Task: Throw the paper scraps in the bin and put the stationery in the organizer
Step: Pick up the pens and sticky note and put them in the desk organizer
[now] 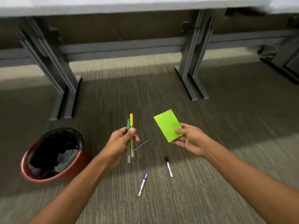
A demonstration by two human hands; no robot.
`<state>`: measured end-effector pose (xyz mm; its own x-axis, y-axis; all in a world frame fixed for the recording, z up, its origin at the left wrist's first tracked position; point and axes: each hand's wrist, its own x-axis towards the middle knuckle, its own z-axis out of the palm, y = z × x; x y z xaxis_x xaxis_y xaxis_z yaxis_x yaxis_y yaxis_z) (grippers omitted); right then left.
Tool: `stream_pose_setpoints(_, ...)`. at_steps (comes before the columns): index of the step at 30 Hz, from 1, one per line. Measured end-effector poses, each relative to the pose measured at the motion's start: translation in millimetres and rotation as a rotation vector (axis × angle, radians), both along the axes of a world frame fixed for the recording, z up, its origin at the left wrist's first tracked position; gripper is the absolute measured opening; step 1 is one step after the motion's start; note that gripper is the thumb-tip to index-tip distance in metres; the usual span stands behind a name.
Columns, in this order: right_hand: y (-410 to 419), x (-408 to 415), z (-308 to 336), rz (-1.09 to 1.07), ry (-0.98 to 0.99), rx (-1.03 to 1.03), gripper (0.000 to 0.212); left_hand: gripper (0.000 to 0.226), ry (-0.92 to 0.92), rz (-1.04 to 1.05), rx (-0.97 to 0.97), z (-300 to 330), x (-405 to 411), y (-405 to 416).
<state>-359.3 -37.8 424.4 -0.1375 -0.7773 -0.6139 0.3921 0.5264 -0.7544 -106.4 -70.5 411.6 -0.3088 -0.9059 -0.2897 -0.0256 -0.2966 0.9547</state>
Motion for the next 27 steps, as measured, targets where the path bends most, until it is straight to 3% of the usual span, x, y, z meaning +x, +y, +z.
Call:
stream_pose_setpoints(6,25.5,-28.5,221.3,-0.094,-0.040,-0.052,0.011,0.016,-0.037,-0.131,-0.047,208.4,-27.6,23.9)
stream_pose_setpoints(9,34.8,-50.2,300.4,-0.128,-0.018,-0.077,0.011,0.012,-0.122,-0.164,-0.149,284.2,-48.8,32.3)
stream_pose_setpoints(12,50.4,-72.4,359.4,-0.173,0.013,-0.104,0.011,0.012,-0.087,-0.155,-0.175,341.1,-72.8,49.1)
stream_pose_setpoints(16,69.8,-104.7,406.8,-0.175,-0.020,-0.227,0.023,0.027,-0.009,-0.172,-0.229,386.1,-106.9,66.3)
stream_pose_setpoints(20,72.0,-137.1,430.0,-0.074,0.052,-0.330,0.067,0.052,0.079,-0.202,-0.237,408.7,-134.5,62.8)
stream_pose_setpoints(23,63.9,-161.0,438.5,0.024,0.075,-0.358,0.100,0.055,0.090,-0.238,-0.242,417.1,-148.7,46.8)
stream_pose_setpoints(27,37.0,-188.2,446.6,0.110,0.169,-0.353,0.087,0.053,0.054,-0.317,-0.238,420.2,-165.2,8.2)
